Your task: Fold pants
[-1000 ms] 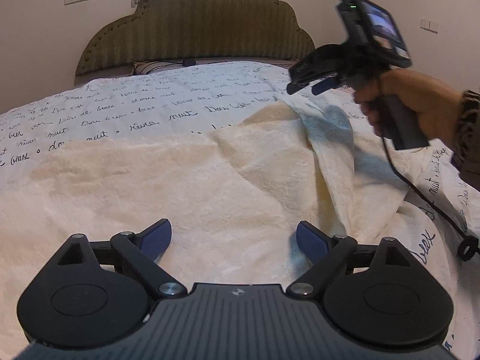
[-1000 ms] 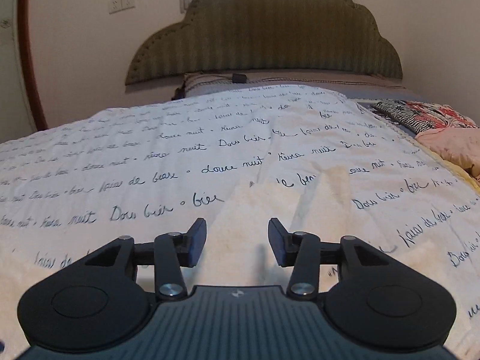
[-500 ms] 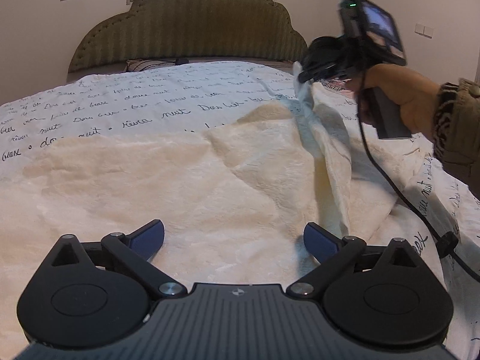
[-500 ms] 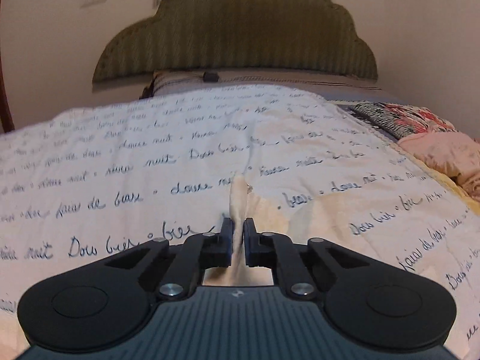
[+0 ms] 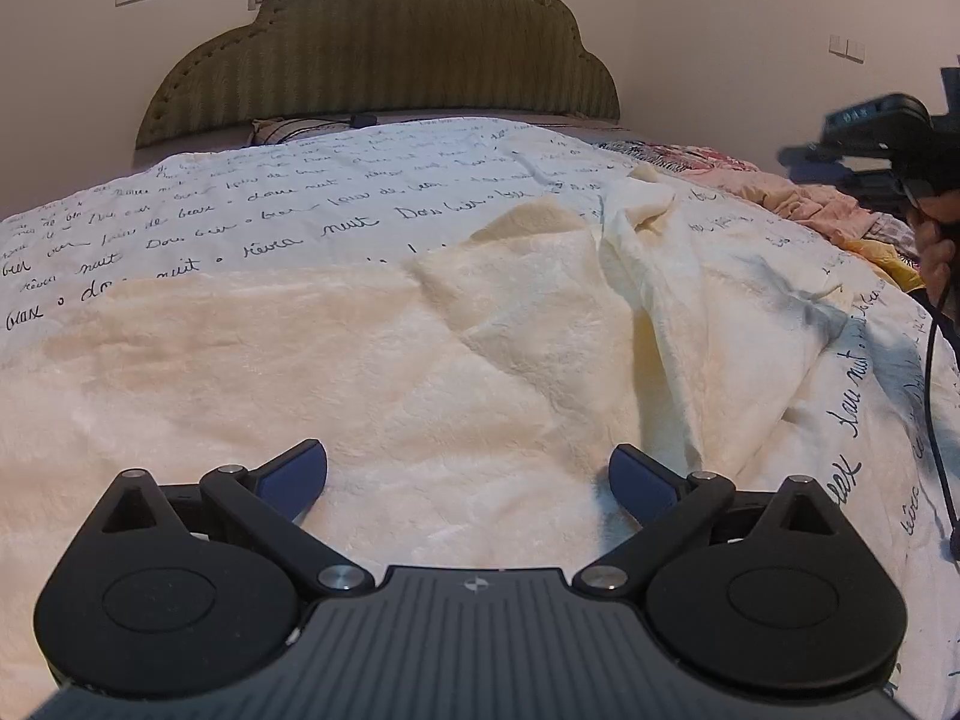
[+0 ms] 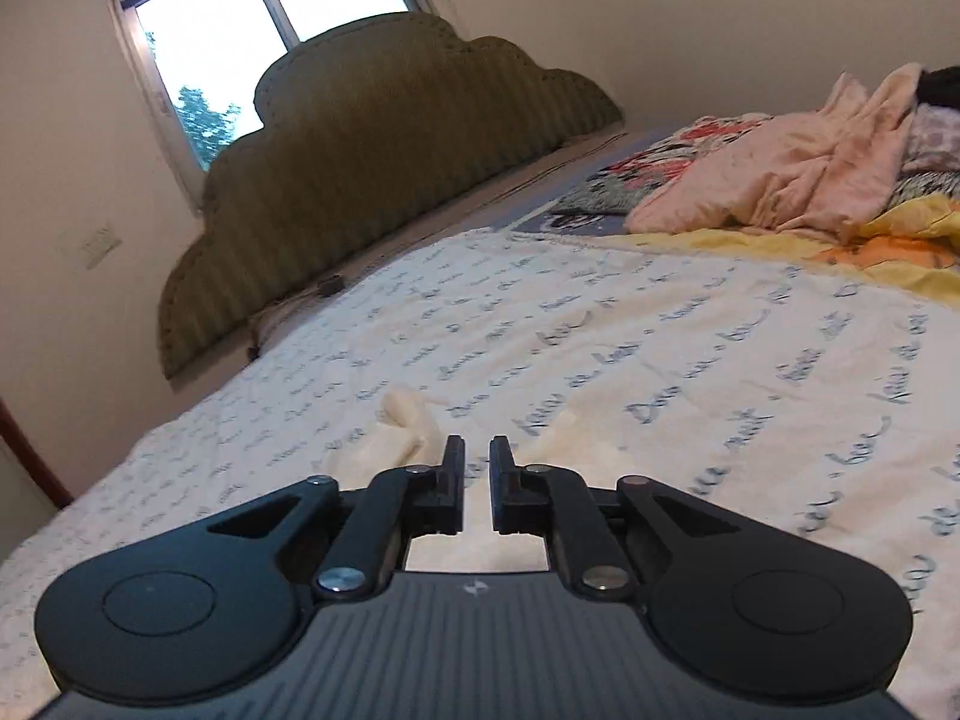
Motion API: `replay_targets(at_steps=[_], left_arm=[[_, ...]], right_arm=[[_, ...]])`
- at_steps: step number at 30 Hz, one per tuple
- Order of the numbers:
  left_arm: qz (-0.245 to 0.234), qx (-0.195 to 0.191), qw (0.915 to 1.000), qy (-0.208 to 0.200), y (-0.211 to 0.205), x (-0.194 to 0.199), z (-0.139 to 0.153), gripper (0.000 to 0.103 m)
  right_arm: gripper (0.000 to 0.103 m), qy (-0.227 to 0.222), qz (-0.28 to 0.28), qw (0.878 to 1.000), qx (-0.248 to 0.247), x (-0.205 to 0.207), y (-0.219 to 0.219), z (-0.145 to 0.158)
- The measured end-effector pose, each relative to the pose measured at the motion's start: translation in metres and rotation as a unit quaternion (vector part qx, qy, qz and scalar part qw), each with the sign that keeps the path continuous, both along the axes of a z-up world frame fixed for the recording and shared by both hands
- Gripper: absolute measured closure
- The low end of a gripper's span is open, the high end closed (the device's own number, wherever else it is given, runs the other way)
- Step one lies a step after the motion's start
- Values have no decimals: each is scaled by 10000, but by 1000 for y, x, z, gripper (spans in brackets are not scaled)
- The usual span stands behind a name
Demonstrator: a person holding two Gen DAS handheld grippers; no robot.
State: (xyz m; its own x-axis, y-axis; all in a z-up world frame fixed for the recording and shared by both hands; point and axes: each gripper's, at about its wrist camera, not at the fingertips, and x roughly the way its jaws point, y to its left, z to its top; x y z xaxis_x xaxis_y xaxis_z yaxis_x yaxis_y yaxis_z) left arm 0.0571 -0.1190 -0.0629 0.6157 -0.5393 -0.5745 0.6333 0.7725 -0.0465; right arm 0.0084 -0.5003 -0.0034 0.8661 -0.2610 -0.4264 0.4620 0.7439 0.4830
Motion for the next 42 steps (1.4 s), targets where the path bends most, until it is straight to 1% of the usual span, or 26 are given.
replay_targets(at_steps=[1, 3, 4, 5, 7, 8, 11, 12, 14, 15, 17, 18, 20, 21, 22, 23, 24, 26, 29, 32, 34, 35, 37, 39, 40, 42], left_arm=[[-1, -10, 10000, 6, 0, 0, 0, 1], [-6, -32, 10000, 15, 1, 0, 0, 1], [-8, -42, 10000, 19, 1, 0, 0, 1], [-9, -54, 10000, 25, 2, 0, 0, 1], [-11, -75, 10000, 36, 2, 1, 0, 1], [-12, -80, 10000, 39, 3, 1, 1, 1], [-12, -73, 10000, 37, 3, 1, 1, 1], [-12, -72, 10000, 37, 3, 1, 1, 1], [-12, -75, 10000, 38, 3, 1, 1, 1], [-12, -74, 10000, 39, 3, 1, 1, 1], [-13, -77, 10000, 40, 3, 1, 1, 1], [-15, -85, 10000, 46, 3, 1, 0, 1], [-20, -106, 9999, 60, 4, 2, 0, 1], [-21, -116, 9999, 67, 4, 2, 0, 1], [-23, -122, 9999, 71, 4, 2, 0, 1], [-27, -124, 9999, 73, 4, 2, 0, 1], [-28, -124, 9999, 73, 4, 2, 0, 1], [-28, -125, 9999, 73, 5, 2, 0, 1], [-29, -133, 9999, 77, 5, 2, 0, 1], [-30, -141, 9999, 79, 5, 2, 0, 1], [-33, -170, 9998, 81, 5, 2, 1, 1], [-46, -212, 9997, 89, 8, 3, 1, 0], [-74, -301, 9995, 116, 10, 3, 1, 1], [-129, -361, 9992, 118, 10, 2, 2, 1], [-147, -354, 9992, 112, 10, 2, 3, 1], [-151, -298, 9994, 100, 8, 1, 2, 1]], right_arm=[[79, -190, 261, 9994, 160, 11, 3, -1], [32, -303, 640, 9960, 540, 42, 10, -5], [29, -302, 759, 9937, 769, 57, 12, -9], [30, -307, 829, 9907, 1030, 72, 17, -15], [31, -136, 762, 9886, 1288, 93, 24, -26], [31, -1, 681, 9886, 1346, 101, 29, -31], [31, -29, 763, 9793, 1877, 115, 31, -50], [31, 33, 652, 9787, 1946, 119, 31, -54], [32, 174, 275, 9816, 1880, 127, 28, -58], [32, 120, 106, 9820, 1884, 130, 26, -61], [31, -268, -64, 9785, 2044, 133, 14, -69], [32, -370, -129, 9769, 2101, 137, 10, -73], [33, -267, -222, 9758, 2158, 148, 2, -81], [41, -242, -195, 9765, 2134, 150, 0, -83], [55, -104, -169, 9794, 2011, 153, -1, -81], [93, 142, -184, 9833, 1804, 156, 0, -77], [98, 240, -142, 9855, 1672, 156, 0, -76], [98, -81, 72, 9851, 1715, 146, -3, -76], [98, -332, -10, 9858, 1645, 120, -10, -69], [98, -799, -111, 9864, 1434, 81, -20, -49], [98, -1017, -208, 9882, 1128, 46, -24, -31], [98, -1022, -259, 9901, 931, 29, -26, -24], [98, -828, -374, 9937, 661, -1, -29, -20], [98, -397, -513, 9965, 537, -26, -35, -31], [98, -239, -581, 9962, 609, -34, -38, -40], [98, 13, -693, 9929, 965, -47, -45, -66]])
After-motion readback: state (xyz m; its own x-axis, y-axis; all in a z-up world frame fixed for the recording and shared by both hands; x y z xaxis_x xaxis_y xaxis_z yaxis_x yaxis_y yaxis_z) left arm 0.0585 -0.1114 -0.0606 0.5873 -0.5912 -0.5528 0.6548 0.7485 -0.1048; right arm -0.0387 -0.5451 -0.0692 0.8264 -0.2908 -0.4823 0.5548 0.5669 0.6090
